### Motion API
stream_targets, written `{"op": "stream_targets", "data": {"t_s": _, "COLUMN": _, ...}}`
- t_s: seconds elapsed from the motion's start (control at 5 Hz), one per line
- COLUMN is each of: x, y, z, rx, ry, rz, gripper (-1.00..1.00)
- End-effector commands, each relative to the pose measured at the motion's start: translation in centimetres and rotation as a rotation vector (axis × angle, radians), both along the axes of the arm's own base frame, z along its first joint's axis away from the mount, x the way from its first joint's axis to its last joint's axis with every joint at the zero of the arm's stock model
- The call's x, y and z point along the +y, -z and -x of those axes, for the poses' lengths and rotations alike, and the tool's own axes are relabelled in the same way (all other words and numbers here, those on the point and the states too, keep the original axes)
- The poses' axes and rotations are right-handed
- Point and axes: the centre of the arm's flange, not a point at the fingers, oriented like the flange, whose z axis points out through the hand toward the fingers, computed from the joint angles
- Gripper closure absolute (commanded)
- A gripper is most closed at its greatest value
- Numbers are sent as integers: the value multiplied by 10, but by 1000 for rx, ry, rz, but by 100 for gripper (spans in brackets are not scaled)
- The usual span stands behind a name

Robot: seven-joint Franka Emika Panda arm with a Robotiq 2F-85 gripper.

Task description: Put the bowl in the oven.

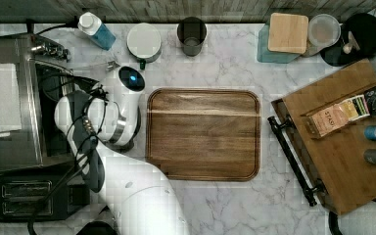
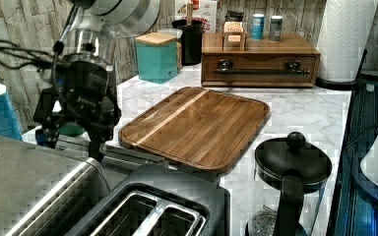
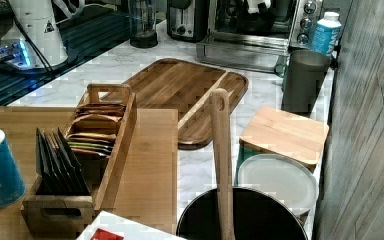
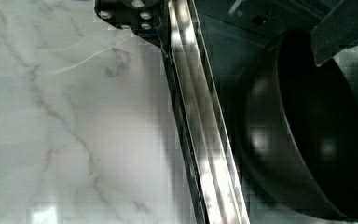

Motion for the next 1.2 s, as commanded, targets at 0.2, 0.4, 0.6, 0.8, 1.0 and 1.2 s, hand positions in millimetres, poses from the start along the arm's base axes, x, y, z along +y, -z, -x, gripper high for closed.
{"op": "stream_targets", "data": {"t_s": 0.2, "x": -72, "y": -83, "z": -50, "rx": -182, "ry": 120, "rz": -60, "gripper": -100}}
{"op": "stream_targets", "data": {"t_s": 0.4, "x": -72, "y": -83, "z": -50, "rx": -182, "ry": 120, "rz": -60, "gripper": -100}}
{"op": "stream_targets", "data": {"t_s": 0.6, "x": -72, "y": -82, "z": -50, "rx": -182, "ry": 120, "rz": -60, "gripper": -100}}
{"op": "stream_targets", "data": {"t_s": 0.8, "x": -72, "y": -83, "z": -50, "rx": -182, "ry": 120, "rz": -60, "gripper": -100}}
{"op": "stream_targets", "data": {"t_s": 1.0, "x": -72, "y": -83, "z": -50, "rx": -182, "ry": 120, "rz": -60, "gripper": -100}}
{"op": "stream_targets", "data": {"t_s": 1.2, "x": -72, "y": -83, "z": -50, "rx": -182, "ry": 120, "rz": -60, "gripper": -100}}
